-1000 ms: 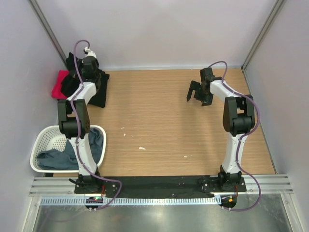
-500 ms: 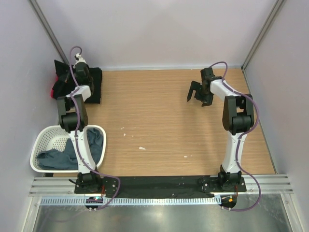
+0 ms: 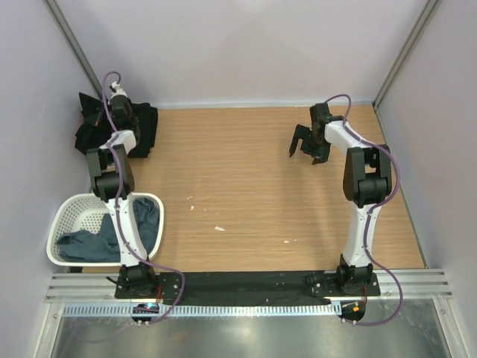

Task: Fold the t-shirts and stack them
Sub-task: Neatly place the folded tshirt to the corner

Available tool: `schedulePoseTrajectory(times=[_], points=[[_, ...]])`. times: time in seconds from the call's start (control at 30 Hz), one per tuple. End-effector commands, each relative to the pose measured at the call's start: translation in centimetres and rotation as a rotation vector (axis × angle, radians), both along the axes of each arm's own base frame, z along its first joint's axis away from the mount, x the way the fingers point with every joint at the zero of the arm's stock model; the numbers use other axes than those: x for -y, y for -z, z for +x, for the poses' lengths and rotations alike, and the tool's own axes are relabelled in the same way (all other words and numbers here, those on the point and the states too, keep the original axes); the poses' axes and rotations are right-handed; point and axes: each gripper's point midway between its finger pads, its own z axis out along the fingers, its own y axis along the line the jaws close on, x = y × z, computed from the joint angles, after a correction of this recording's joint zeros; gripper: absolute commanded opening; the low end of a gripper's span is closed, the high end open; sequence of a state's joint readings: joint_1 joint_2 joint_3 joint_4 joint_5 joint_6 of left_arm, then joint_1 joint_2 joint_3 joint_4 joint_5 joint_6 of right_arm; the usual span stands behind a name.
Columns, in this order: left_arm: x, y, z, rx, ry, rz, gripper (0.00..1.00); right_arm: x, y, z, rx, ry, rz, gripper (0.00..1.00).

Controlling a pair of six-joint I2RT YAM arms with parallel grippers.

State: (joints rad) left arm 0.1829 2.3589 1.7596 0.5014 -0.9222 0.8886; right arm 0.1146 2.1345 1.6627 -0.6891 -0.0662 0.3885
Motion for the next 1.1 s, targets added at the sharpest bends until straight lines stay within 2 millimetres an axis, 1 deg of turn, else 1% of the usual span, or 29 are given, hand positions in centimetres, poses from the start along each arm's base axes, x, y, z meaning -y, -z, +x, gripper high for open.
schedulePoseTrajectory(times=[0.0,0.03,0.07,0.1,0.13,0.17,0.2,0.23,0.3,0.37,0.4,0.43,0.5,0.53,0.57,0.6,0.63,0.67,0.7,0.73,0.77,0.8,0.83,0.9,0.93,0.97,1.0,1.03,1.07], points=[[-2.3,-2.6,0.2,0.132,-0.019,-0.031,0.01,-0.2,-1.5,1.1,0.036,0.000,0.003,0.99],[-2.1,-1.7,0.5,0.090,0.000,-0.055,0.01,-0.2,-1.3,1.1,0.027,0.000,0.005,1.00],[-2.0,-2.0,0.7,0.096,0.000,-0.061,0.02,-0.3,-1.2,1.1,0.023,-0.007,0.002,1.00],[-2.0,-1.5,0.7,0.105,-0.004,-0.081,0.14,-0.4,-1.3,1.1,0.025,-0.009,0.001,1.00],[-1.9,-1.1,0.6,0.081,-0.008,-0.096,0.23,-0.3,-1.2,1.2,0.022,-0.012,-0.001,1.00],[-1.7,-0.8,0.6,0.081,-0.004,-0.113,0.30,-0.3,-1.2,1.1,0.020,-0.013,0.001,1.00],[-1.5,-1.2,0.5,0.089,-0.002,-0.127,0.43,-0.4,-1.2,1.1,0.020,-0.015,0.001,1.00],[-1.2,-0.7,0.4,0.106,-0.007,-0.172,0.52,-0.5,-1.1,1.1,0.018,-0.017,0.005,1.00],[-1.0,-0.7,0.2,0.138,-0.006,-0.222,0.71,-0.6,-1.0,1.0,0.018,-0.019,0.010,1.00],[0.2,-0.5,0.1,0.162,0.024,-0.304,0.78,-0.7,-0.9,0.9,0.017,-0.019,0.015,1.00],[0.6,-0.3,-0.1,0.169,0.026,-0.326,0.85,-0.7,-0.7,0.8,0.018,-0.014,0.019,1.00],[1.1,-0.8,-0.4,0.172,0.031,-0.350,0.86,-0.9,-0.6,0.8,0.019,-0.016,0.022,1.00],[2.6,-0.6,0.0,0.232,0.063,-0.440,0.89,-1.1,-0.5,0.6,0.022,-0.017,0.039,1.00],[3.4,-1.2,-0.3,0.239,0.080,-0.487,0.94,-1.2,-0.5,0.5,0.024,-0.014,0.046,1.00],[4.1,-1.2,-0.1,0.300,0.079,-0.550,1.00,-1.5,-0.4,0.5,0.024,-0.020,0.055,1.00],[4.9,-1.5,0.2,0.315,0.108,-0.590,1.00,-1.6,-0.3,0.4,0.029,-0.023,0.058,1.00],[5.4,-1.5,0.0,0.325,0.107,-0.617,1.00,-1.7,-0.4,0.4,0.032,-0.024,0.065,1.00],[5.8,-2.4,0.0,0.369,0.106,-0.638,1.00,-1.9,-0.4,0.3,0.035,-0.028,0.068,1.00],[6.5,-2.7,0.1,0.396,0.105,-0.656,1.00,-2.0,-0.5,0.2,0.043,-0.028,0.071,1.00],[6.7,-2.6,-0.2,0.405,0.089,-0.670,1.00,-2.0,-0.5,0.1,0.045,-0.028,0.072,1.00],[7.0,-3.2,-0.3,0.433,0.086,-0.685,1.00,-2.0,-0.5,0.0,0.048,-0.030,0.073,1.00],[7.3,-3.0,-0.3,0.489,0.066,-0.727,1.00,-2.1,-0.4,-0.3,0.047,-0.035,0.076,1.00],[7.9,-2.7,-0.1,0.499,0.079,-0.764,1.00,-2.1,-0.7,-0.4,0.056,-0.033,0.078,1.00],[8.9,-2.0,0.4,0.534,0.090,-0.840,1.00,-2.0,-0.7,-0.9,0.058,-0.035,0.080,1.00],[9.9,-1.4,1.1,0.524,0.135,-0.900,1.00,-2.0,-1.2,-1.0,0.069,-0.039,0.082,1.00],[10.4,-1.1,1.5,0.522,0.153,-0.930,1.00,-2.1,-1.3,-1.1,0.073,-0.043,0.084,1.00],[11.1,0.0,2.1,0.507,0.166,-0.962,1.00,-2.1,-1.3,-1.3,0.076,-0.046,0.086,1.00],[11.4,0.3,2.5,0.510,0.171,-0.990,1.00,-2.2,-1.6,-1.4,0.085,-0.052,0.091,1.00],[12.0,0.9,3.0,0.494,0.188,-1.023,1.00,-2.2,-2.7,-1.3,0.114,-0.055,0.092,1.00]])
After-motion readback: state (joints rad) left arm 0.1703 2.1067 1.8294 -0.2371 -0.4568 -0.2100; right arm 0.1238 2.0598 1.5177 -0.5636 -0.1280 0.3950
